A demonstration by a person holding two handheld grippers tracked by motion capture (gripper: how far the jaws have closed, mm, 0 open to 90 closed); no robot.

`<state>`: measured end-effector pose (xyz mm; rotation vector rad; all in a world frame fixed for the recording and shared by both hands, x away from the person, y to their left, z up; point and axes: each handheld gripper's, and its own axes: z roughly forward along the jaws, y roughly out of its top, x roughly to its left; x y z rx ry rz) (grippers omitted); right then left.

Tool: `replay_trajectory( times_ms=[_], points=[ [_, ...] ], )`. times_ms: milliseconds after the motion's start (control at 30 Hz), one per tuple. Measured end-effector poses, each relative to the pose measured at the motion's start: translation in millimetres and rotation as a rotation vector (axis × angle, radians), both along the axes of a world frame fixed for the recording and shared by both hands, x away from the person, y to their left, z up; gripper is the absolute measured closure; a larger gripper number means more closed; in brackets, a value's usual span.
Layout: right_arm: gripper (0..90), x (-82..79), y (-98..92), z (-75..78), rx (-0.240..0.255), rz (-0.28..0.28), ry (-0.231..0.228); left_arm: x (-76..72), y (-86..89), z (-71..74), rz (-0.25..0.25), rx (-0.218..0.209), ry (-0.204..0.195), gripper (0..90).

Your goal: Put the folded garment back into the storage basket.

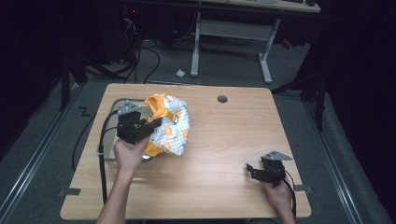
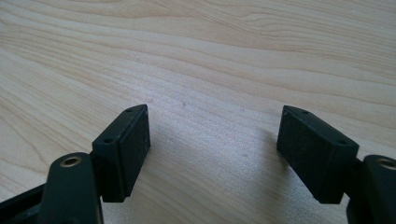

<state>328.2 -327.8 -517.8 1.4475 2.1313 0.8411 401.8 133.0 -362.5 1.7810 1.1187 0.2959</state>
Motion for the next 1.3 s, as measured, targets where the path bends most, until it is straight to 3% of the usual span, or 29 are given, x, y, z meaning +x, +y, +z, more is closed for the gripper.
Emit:
replay_trajectory(
  times_ms=[700,867,1300],
  points=[
    [26.1,-0.3,0.3,0.0,0.003,-0.004,0.003,0.0,30.9,6.2,0.068,0.014,-0.017,76.3],
    [26.1,-0.1,0.1,0.0,0.001,-0.001,0.001,0.7,33.6,7.7,0.086,0.063,-0.028,76.3],
    [26.1,-0.3,0.4,0.1,0.004,-0.006,0.003,3.8,51.5,3.1,0.126,0.072,-0.017,76.3]
  ],
)
